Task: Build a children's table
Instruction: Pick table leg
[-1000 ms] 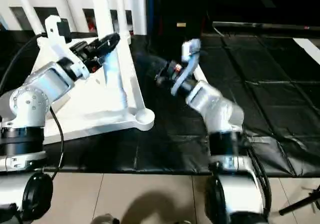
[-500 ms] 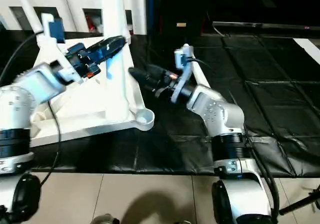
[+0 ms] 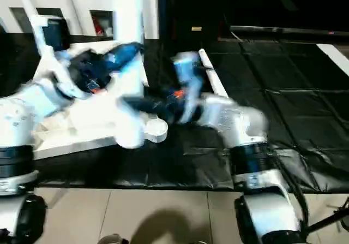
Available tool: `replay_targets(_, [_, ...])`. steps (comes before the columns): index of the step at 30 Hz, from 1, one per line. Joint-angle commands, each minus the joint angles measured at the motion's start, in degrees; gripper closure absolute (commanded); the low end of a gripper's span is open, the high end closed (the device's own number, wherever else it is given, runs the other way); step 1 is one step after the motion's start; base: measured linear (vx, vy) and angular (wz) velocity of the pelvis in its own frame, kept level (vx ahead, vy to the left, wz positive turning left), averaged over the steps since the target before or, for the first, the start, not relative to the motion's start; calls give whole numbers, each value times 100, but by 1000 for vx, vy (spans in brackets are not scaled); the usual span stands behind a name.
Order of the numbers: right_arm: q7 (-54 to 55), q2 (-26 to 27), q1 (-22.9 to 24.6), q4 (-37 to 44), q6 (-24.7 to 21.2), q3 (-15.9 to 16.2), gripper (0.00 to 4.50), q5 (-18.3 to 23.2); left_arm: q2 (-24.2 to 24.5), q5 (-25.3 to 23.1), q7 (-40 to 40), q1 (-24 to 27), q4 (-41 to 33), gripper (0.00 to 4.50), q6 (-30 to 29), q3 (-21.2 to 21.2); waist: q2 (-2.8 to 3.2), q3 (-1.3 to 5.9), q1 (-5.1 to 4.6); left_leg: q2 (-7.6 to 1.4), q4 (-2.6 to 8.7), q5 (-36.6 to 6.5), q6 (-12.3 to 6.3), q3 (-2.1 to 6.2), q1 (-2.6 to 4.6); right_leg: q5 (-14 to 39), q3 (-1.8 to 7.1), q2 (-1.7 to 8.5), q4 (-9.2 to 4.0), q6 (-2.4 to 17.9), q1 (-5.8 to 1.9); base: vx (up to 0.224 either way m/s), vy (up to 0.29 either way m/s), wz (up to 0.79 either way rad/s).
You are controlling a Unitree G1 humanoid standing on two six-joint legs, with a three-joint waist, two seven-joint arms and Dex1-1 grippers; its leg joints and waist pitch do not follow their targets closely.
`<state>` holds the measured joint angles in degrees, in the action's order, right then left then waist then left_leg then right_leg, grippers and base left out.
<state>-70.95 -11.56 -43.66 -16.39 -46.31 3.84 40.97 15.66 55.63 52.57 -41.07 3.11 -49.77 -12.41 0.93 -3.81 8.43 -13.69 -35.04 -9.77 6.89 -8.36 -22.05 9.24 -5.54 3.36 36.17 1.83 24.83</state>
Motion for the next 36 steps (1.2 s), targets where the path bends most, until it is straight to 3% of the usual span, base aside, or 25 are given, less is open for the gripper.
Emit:
replay_targets(1, [-204,-62,-88,80,-80,48,0,88,14,164,108,-55,-34,264,-44,-62,-60,518,29,96,341,-614,-42,-129,16,1407,265,357,-424,662,-454,0,0,0])
replay_targets(5, [-417,-110,-34,116,-42,192,0,-6,-2,154,182,-40,18,264,-49,-8,-53,518,28,87,345,-711,-11,-127,39,1410,267,349,-438,645,-439,0,0,0])
replay_targets(6, [-448,-116,-26,116,-46,214,29,-24,-6,164,201,-33,12,264,-58,12,-55,520,31,89,346,-704,-3,-124,33,1399,266,352,-434,645,-449,0,0,0])
replay_targets(21, [-417,-63,-40,-63,-19,232,143,-85,-10,117,224,-86,69,264,28,84,-31,535,36,89,339,-695,32,-114,31,1200,264,351,-411,755,-460,0,0,0])
replay_targets(27, [-308,-46,4,-77,99,274,210,-212,-19,49,189,-122,120,264,89,65,-19,534,35,90,342,-723,51,-111,34,1210,261,350,-414,757,-461,0,0,0])
replay_targets(36, [-141,-19,31,-94,350,358,254,-469,-43,-33,96,-132,133,265,200,81,-12,539,36,93,335,-735,35,-109,31,1232,258,349,-419,740,-461,0,0,0])
